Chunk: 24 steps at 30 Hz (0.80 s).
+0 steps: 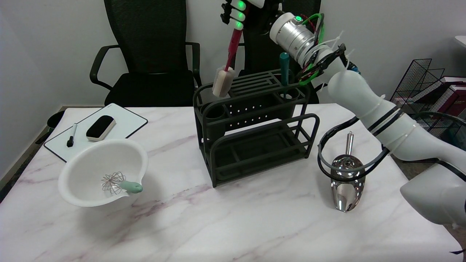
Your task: Place the pink sponge bottle brush into the kitchen storage rack.
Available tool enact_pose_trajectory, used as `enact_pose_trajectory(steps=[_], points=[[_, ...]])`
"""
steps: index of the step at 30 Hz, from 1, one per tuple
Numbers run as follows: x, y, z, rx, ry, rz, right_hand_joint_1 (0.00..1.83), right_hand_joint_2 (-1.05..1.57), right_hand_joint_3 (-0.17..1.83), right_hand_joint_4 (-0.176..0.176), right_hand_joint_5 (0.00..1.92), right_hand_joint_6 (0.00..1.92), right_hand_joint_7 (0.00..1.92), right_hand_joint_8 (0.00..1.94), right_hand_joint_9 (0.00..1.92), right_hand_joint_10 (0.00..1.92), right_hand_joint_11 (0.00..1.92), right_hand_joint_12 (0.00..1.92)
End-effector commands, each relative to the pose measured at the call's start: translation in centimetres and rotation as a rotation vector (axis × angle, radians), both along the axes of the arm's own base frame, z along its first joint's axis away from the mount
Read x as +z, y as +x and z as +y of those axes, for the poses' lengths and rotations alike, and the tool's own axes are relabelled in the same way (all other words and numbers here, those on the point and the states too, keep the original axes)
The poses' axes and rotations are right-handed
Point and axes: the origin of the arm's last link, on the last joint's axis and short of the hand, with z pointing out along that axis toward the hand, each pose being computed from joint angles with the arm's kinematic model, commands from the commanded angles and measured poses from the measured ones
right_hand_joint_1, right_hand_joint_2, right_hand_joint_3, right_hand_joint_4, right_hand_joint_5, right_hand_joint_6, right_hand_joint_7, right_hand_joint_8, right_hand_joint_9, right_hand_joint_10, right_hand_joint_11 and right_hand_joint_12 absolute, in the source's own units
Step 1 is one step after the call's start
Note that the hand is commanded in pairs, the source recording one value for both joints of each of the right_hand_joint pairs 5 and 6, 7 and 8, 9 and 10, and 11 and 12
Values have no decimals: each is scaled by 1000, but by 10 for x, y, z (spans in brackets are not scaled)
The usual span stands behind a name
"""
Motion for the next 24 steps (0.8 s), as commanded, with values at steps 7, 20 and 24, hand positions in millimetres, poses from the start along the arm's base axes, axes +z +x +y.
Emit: enact_pose_trajectory(steps=[7,20,24], points=[[-21,-33,-15,-105,31,8,1042,1571,652,0,1920,1920,1920,1920,1920,1920,1888,1888],[-32,-48,-15,-134,48,5,1045,1571,644,0,1920,1920,1920,1920,1920,1920,1888,1888],[-31,-50,-17,-137,37,1,1045,1571,634,0,1920,1920,1920,1920,1920,1920,1888,1888]])
